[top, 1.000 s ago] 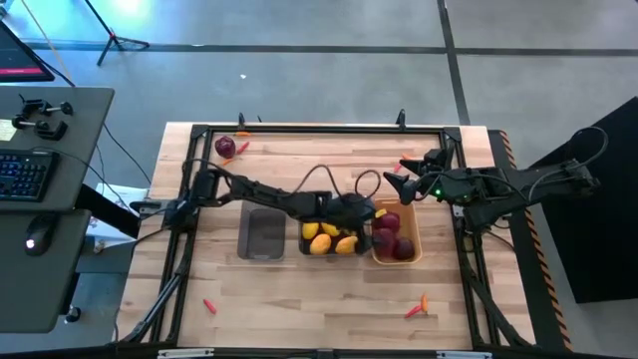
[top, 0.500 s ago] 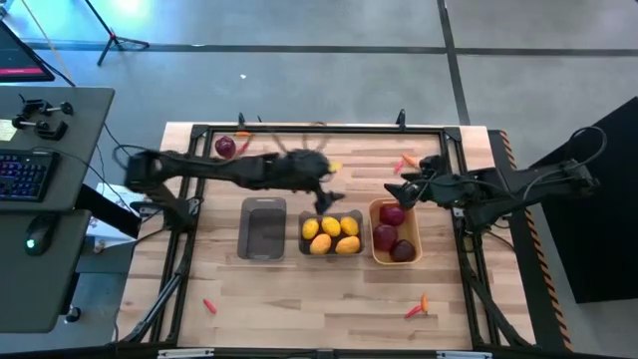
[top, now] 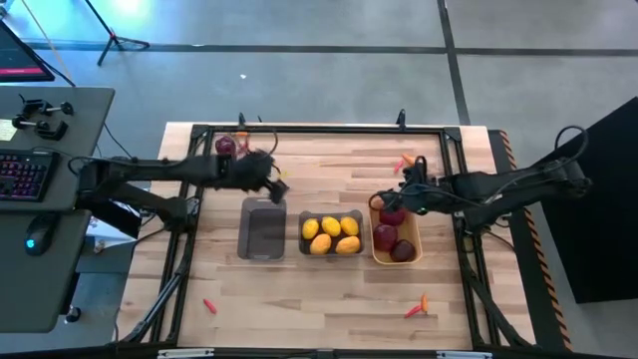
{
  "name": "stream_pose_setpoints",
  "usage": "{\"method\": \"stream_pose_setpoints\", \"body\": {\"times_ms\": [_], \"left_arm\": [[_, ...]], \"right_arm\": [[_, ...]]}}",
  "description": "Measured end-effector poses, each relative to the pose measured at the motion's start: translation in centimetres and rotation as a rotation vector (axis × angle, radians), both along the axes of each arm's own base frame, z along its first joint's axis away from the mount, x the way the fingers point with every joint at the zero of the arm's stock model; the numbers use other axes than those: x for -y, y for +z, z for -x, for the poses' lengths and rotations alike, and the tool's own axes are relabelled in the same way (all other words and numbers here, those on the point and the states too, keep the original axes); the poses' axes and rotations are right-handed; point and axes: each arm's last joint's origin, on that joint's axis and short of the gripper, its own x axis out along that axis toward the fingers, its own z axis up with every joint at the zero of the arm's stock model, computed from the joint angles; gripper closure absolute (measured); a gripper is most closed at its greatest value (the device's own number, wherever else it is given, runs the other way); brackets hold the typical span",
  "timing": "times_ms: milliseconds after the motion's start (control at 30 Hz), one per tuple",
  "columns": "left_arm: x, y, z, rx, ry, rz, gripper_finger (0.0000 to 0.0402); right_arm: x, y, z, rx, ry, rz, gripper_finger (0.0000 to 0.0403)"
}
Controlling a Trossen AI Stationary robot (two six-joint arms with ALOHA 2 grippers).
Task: Sort produce into baskets
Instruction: Put the apple into the yellow bin
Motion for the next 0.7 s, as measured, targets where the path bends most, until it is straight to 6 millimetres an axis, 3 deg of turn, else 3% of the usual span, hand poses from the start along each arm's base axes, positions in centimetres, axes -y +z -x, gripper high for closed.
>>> {"method": "stream_pose_setpoints", "body": {"times_ms": [133, 267, 400, 567, 700], "left_arm": [[-3.1, 0.1, 2.9, -0.24, 0.25, 0.0, 0.0005], [-6.7, 0.6, 4.9, -0.24, 0.491, 0.005, 0.0005], [-9.5, 0.0, 6.3, -0.27, 0.603, 0.021, 0.0005], [-10.7, -1.0, 7.5, -0.369, 0.715, 0.052, 0.0005], [-10.9, -0.9, 7.7, -0.376, 0.83, -0.028, 0.0005]], "right_arm": [[0.6, -1.0, -1.1, -0.083, 0.065, -0.015, 0.0027], [1.4, -1.8, -2.1, -0.122, 0.091, -0.018, 0.0027], [2.3, -2.3, -2.8, -0.127, 0.07, -0.027, 0.0027], [3.0, -2.4, -3.1, -0.144, 0.092, 0.003, 0.0027], [3.6, -2.4, -3.0, -0.149, 0.071, 0.011, 0.0027]]}}
